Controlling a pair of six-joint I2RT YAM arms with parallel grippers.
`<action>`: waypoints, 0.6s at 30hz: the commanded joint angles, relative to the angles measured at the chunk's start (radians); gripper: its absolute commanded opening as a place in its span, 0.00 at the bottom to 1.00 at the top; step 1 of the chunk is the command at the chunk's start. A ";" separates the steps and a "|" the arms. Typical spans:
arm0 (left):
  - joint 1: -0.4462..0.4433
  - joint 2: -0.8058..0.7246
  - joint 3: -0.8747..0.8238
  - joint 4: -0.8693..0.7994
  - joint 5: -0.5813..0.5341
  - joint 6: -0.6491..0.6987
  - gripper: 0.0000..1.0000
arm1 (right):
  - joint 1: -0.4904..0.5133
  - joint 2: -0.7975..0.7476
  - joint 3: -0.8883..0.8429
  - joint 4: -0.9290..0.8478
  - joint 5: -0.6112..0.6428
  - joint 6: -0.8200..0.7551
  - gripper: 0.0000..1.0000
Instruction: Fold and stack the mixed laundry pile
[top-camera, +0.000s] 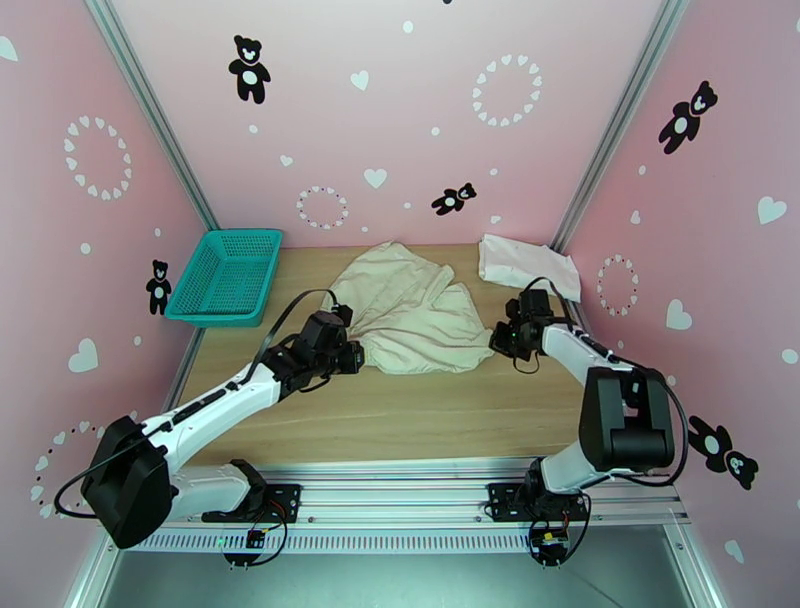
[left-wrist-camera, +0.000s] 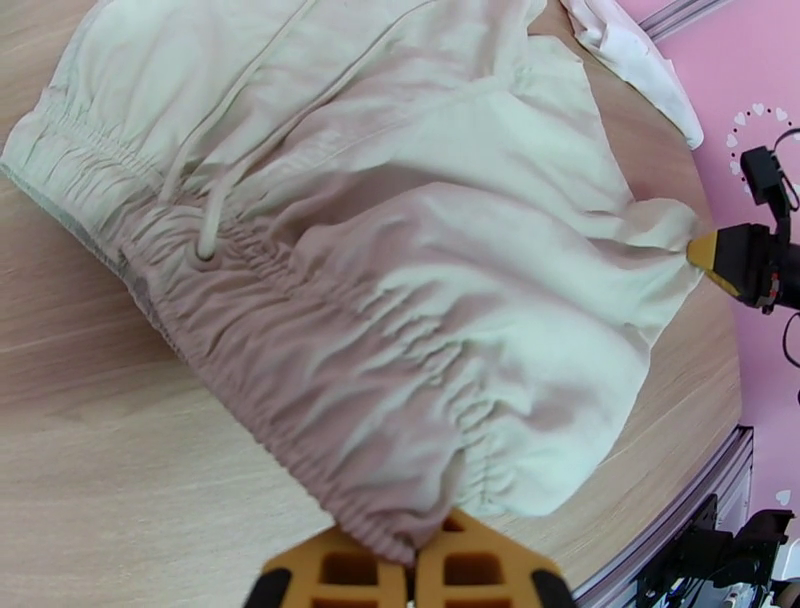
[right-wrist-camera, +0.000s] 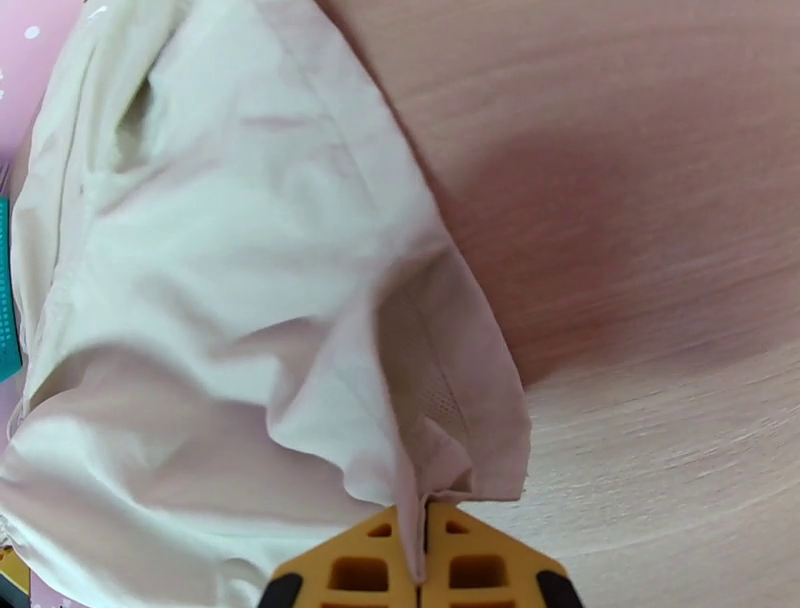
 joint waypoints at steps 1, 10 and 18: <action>0.008 -0.038 -0.008 -0.019 -0.012 0.023 0.00 | 0.057 -0.114 0.134 -0.247 0.128 -0.041 0.00; 0.020 -0.107 -0.021 -0.046 -0.015 0.033 0.00 | 0.104 -0.266 0.266 -0.468 0.223 -0.040 0.00; 0.024 -0.117 -0.068 -0.060 0.069 0.023 0.21 | 0.071 -0.037 0.365 -0.431 0.223 -0.061 0.46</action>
